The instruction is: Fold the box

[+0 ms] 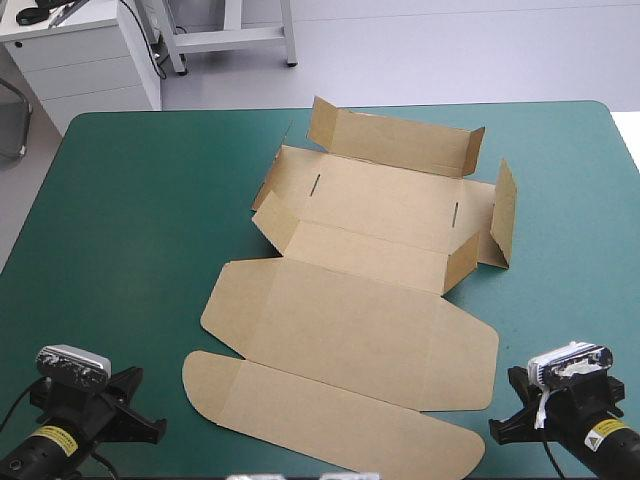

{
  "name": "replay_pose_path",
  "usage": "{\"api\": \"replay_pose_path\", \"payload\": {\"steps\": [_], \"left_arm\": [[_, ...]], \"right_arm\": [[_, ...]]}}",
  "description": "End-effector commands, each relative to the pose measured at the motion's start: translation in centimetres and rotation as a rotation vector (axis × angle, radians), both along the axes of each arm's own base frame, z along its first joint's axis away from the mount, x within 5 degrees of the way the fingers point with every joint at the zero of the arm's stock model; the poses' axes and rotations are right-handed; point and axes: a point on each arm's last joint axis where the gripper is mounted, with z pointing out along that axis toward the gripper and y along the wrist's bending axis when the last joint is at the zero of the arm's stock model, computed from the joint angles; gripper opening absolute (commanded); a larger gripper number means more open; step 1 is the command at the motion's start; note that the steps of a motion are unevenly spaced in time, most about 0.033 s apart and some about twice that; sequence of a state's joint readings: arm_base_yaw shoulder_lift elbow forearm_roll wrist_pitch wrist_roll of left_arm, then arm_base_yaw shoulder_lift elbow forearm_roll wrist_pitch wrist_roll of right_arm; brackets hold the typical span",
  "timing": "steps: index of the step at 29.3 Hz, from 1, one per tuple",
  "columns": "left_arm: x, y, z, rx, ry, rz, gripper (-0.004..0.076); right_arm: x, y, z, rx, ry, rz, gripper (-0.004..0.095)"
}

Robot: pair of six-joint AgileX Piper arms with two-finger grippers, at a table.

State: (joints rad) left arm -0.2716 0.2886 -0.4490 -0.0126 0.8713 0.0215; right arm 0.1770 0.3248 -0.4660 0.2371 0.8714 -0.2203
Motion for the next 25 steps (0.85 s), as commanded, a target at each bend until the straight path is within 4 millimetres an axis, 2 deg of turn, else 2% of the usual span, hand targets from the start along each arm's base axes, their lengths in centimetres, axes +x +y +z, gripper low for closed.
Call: {"api": "replay_pose_path", "payload": {"steps": [1,20,22,25], "left_arm": [[0.41,-0.2,1.3,-0.035,-0.073,-0.002,-0.0008],[0.41,-0.2,1.3,-0.035,-0.073,-0.002,-0.0008],[0.41,-0.2,1.3,-0.035,-0.073,-0.002,-0.0008],[0.41,-0.2,1.3,-0.035,-0.073,-0.002,-0.0008]], "right_arm": [[0.36,0.09,1.2,0.031,-0.072,-0.009,-0.002],[0.32,0.16,1.19,0.041,-0.066,-0.006,-0.0016],[0.32,0.17,1.19,0.042,-0.066,-0.006,0.0001],[0.32,0.17,1.19,0.042,-0.066,-0.006,0.0087]]}}
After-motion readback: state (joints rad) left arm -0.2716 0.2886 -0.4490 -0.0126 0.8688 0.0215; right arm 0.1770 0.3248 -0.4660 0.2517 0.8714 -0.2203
